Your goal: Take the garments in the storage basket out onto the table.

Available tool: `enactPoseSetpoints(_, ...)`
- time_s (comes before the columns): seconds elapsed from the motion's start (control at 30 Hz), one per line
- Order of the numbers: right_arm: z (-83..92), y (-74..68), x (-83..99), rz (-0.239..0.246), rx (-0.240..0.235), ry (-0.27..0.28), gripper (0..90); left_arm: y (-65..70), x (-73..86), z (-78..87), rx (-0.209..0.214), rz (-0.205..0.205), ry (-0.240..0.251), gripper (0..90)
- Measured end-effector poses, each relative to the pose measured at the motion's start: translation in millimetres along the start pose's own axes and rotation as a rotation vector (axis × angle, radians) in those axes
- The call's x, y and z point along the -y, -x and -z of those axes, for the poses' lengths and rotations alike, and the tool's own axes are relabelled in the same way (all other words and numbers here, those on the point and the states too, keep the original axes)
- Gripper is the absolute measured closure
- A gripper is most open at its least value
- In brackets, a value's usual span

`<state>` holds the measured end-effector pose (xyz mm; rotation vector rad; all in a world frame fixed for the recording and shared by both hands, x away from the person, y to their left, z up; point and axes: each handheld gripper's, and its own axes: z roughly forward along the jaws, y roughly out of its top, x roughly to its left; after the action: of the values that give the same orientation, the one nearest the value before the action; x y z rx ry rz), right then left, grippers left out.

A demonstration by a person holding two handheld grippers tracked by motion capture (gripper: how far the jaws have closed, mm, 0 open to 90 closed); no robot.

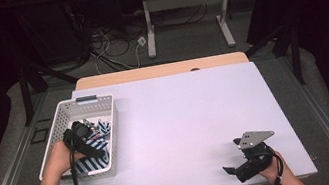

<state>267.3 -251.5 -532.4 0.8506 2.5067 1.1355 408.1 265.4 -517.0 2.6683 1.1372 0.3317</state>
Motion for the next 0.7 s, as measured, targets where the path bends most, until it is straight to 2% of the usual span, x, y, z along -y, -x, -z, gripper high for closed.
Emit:
enactPoseSetpoints(0.23, -0.5, -0.2, 0.1, 0.001, -0.001, 0.003, 0.2, 2.9, -1.6, -8.4, 0.000, -0.025, -0.058, 2.3)
enactPoseSetpoints(0.43, 0.0, -0.5, 0.0, 0.002, -0.002, -0.001, 0.2, 3.2, -1.5, -12.7, 0.013, -0.012, -0.073, 5.6)
enactPoseSetpoints(0.7, -0.5, -0.6, -0.1, 0.003, -0.003, -0.004, 0.2, 3.3, -0.4, -13.1, 0.039, -0.006, -0.072, 16.1)
